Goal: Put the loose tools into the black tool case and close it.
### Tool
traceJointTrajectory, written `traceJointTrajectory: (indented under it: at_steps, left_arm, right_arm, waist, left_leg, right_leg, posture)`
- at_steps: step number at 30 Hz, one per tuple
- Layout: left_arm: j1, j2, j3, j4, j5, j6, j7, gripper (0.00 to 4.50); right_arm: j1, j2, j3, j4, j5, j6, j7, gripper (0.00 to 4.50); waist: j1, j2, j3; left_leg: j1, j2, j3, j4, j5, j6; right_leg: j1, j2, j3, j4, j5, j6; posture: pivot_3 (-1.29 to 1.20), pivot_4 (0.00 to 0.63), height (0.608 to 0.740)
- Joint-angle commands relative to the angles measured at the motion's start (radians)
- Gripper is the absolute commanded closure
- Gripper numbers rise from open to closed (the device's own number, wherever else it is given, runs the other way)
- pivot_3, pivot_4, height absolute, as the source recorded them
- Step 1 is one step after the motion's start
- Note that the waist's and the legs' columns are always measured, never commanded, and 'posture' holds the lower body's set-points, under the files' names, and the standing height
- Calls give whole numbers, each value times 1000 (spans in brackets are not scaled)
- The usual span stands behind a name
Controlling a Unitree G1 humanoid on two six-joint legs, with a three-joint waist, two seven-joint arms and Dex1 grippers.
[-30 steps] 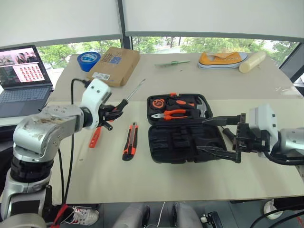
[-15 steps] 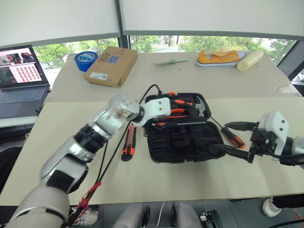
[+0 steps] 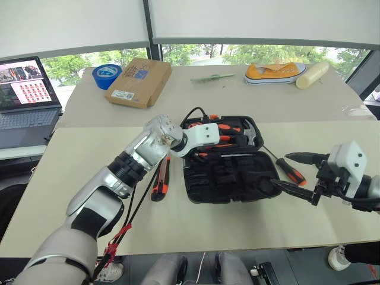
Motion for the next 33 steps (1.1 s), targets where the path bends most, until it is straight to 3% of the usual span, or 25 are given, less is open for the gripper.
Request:
traceJointTrajectory:
  at_steps: [1, 3, 5, 12, 13, 16, 19, 21, 33]
  left_arm:
    - [-1, -1, 0, -18, 26, -26, -11, 3635]
    - [4, 0, 1, -24, 31, -26, -21, 3635]
    - [7, -1, 4, -31, 35, -21, -27, 2628]
    - [-22, -19, 52, -51, 11, 7, -31, 133]
    - [-27, -28, 55, -43, 14, 2, -22, 58]
    - [-28, -40, 45, -15, 37, -32, -9, 58]
    - [-22, -39, 31, 0, 57, -74, -6, 838]
    - [-18, -41, 34, -3, 53, -75, -21, 1613]
    - [-4, -24, 20, -9, 62, -153, -104, 1613]
  right_arm:
    - [-9, 3, -28, -18, -7, -15, -16, 0]
    - [-12, 4, -25, -17, -7, -15, -19, 0]
    - [-14, 5, -23, -16, -7, -16, -22, 0]
    - [-16, 14, -20, -12, -10, -16, -26, 0]
    - [-15, 16, -20, -13, -10, -16, -26, 0]
    - [-14, 22, -21, -14, -13, -17, -25, 0]
    - [-17, 24, -22, -13, -14, -16, -25, 0]
    - [-16, 24, -26, -12, -13, -16, -23, 0]
    - [0, 27, -39, -3, -18, -20, -20, 0]
  waist:
    - [0, 0, 0]
    - [0, 0, 0]
    - [0, 0, 0]
    - [4, 0, 0]
    - [6, 0, 0]
    - [8, 0, 0]
    - [7, 0, 0]
    - [6, 0, 0]
    - [7, 0, 0]
  left_leg:
    - [0, 0, 0, 0, 0, 0]
    - [0, 0, 0, 0, 0, 0]
    - [0, 0, 0, 0, 0, 0]
    - [0, 0, 0, 1, 0, 0]
    - [0, 0, 0, 1, 0, 0]
    - [-1, 0, 0, 2, 0, 0]
    - [-1, 0, 0, 2, 0, 0]
    - [-1, 0, 0, 2, 0, 0]
    - [-1, 0, 0, 3, 0, 0]
  right_leg:
    - [0, 0, 0, 0, 0, 0]
    - [0, 0, 0, 0, 0, 0]
    - [0, 0, 0, 0, 0, 0]
    - [0, 0, 0, 1, 0, 0]
    - [0, 0, 0, 1, 0, 0]
    - [0, 0, 0, 1, 0, 0]
    - [0, 0, 0, 1, 0, 0]
    - [0, 0, 0, 1, 0, 0]
    - [-1, 0, 0, 1, 0, 0]
  posture:
    - [0, 150, 735]
    - [0, 150, 735]
    - [0, 150, 735]
    - [0, 150, 735]
    - [0, 150, 735]
    - [0, 150, 735]
    - [0, 150, 735]
    - [0, 150, 735]
    - [0, 150, 735]
